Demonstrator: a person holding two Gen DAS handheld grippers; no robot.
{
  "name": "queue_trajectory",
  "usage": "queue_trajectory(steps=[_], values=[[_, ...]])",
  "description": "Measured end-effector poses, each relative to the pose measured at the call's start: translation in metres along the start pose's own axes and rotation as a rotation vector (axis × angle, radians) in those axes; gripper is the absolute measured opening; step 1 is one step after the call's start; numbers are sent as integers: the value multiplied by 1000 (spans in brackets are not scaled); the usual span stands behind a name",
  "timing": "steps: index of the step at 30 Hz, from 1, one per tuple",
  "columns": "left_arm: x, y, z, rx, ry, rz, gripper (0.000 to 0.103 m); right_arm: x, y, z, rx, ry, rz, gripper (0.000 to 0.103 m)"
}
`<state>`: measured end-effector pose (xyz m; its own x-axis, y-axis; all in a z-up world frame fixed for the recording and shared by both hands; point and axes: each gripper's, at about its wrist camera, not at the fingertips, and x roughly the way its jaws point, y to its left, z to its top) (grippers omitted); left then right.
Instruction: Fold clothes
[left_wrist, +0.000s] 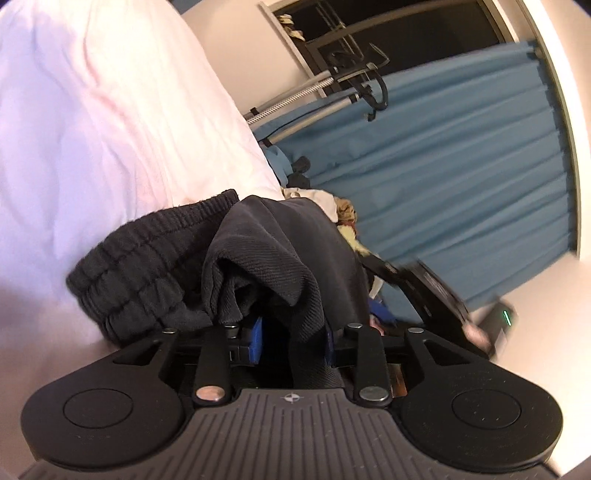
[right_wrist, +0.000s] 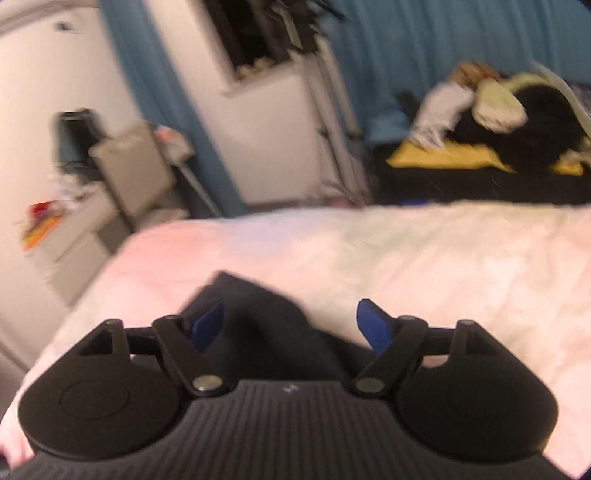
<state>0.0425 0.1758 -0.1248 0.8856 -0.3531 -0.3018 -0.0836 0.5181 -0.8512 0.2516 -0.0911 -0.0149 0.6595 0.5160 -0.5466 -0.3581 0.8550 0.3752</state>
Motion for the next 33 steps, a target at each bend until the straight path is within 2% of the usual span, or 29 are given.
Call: queue_trajectory(steps=[2,3,4,6,7,9,12,15,17,19,22,25,27,30,32,33], values=[[2,5,5,-48,11,-19,31,22,3,4,27,72,47,36],[1,2,6,-41,10,-18,12,26,8,5,24,99,64,20],[-1,-2,7,-1,4,-5,11,27,16,5,-17,96,53,14],[-9,-15,4,73,-23,14,9,23,26,7,-70,57,35,11],[-14,-17,2,73,-36,4,8,20,27,9,-75,20,30,11],[-25,-19,-2,82,-62,-8,8,24,28,22,-91,-29,34,11],[-37,-19,-11,111,-80,37,8,44,33,23,-96,-31,71,11],[-31,-13,-11,97,-62,75,8,98,34,6,-169,49,-3,18],[-26,-10,-12,99,-53,95,8,136,27,-12,-166,107,-45,20],[-26,-10,-13,105,-54,100,8,150,24,-21,-184,108,-68,24],[-25,-9,-11,94,-49,88,9,135,22,-17,-157,81,-69,30],[-26,-12,-8,77,-32,66,13,98,21,-9,-143,38,-10,39],[-26,-11,-6,59,-28,48,18,63,18,-20,-138,18,11,47],[-23,-7,-1,19,-23,26,19,11,12,-37,-131,-12,41,57],[-20,-3,2,-14,-21,9,20,-24,8,-49,-125,-32,61,58],[-19,-2,3,-32,-21,1,22,-42,7,-61,-138,-36,43,60]])
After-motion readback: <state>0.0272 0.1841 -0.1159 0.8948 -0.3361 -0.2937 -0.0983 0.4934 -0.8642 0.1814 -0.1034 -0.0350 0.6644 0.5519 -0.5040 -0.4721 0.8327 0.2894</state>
